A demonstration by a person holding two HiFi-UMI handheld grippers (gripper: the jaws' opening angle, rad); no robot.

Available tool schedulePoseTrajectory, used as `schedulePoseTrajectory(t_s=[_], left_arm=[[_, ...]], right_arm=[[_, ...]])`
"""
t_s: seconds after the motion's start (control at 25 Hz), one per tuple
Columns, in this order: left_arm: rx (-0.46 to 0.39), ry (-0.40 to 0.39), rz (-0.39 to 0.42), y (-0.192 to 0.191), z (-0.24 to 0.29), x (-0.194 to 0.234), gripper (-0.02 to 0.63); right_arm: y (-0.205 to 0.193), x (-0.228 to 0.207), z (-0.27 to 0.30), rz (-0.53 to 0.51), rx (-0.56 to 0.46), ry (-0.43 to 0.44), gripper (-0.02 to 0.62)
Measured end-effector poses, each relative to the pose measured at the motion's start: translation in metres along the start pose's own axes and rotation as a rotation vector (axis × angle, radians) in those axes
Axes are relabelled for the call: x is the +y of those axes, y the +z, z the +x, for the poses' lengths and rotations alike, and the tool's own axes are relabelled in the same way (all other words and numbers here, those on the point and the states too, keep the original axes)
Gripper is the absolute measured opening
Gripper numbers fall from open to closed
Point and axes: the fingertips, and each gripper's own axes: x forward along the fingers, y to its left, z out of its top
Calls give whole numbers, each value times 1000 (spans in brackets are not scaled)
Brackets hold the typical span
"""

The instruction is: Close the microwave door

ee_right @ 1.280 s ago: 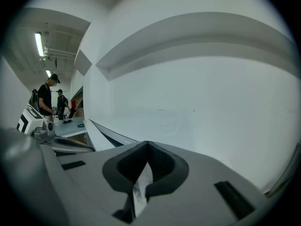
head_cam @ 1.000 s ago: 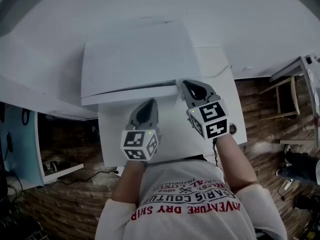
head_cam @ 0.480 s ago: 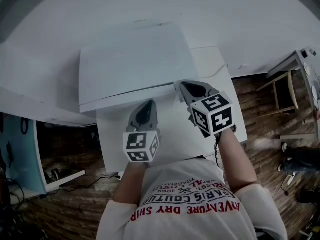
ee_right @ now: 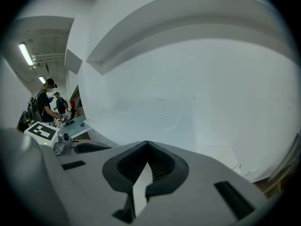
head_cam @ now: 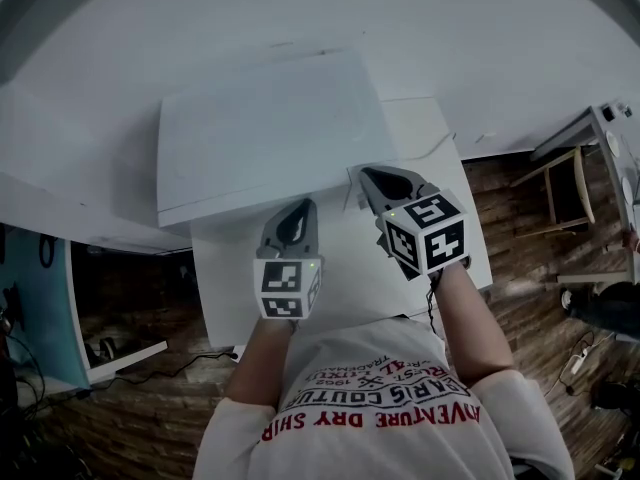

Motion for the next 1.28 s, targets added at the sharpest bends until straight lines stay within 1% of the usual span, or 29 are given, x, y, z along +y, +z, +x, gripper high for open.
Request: schedulePoseTrajectory(t_s=[0.12,0.16,0.28,0.32,0.4,0.48,0.56,0.6,0.72,0.8,0.92,1.04,1.12,1.2,1.28], left_arm=[[-13,-1,-40,0,-1,0,-3],[-16,1,-40,0,-1,0,-3],[-23,24,10,1,-1,1,-3],[-31,32,16,3,-2,1,-3],[-59,31,-10,11,-10,2,-3],[-86,20,-36,18,-20,1,-3],[-113,19,-43,26,-31,3,-3],[-128,21,-46,30,-37,4,-3],[-169,29,-56,41,-55,10,-3],[-183,30,-53,47,-67,11,-3],[-191,23,-40,51,-81,10,-3],[-200,14,-45,49,-92,11,-3],[-197,12,-55,44,-96,12,-3],[-192,10,-74,38,-99,13,-3],[-186,-2,-102,31,-102,12,-3]], right_arm=[[0,0,0,4,-6,0,6],[0,0,0,11,-10,0,6],[1,-1,-1,38,-36,-16,6],[1,-2,-2,42,-51,-25,6],[1,-1,-3,33,-90,-37,6],[0,0,-5,-5,-125,-33,6],[-1,1,-7,-16,-139,-30,6],[-1,1,-9,6,-144,-30,6],[-3,7,-16,117,-192,-29,6],[-9,16,-22,140,-212,-35,6],[-22,35,-25,93,-217,-54,6],[-30,56,-26,59,-240,-64,6],[-36,68,-26,43,-233,-63,6],[-41,78,-25,40,-219,-64,7],[-43,83,-26,58,-231,-63,6]])
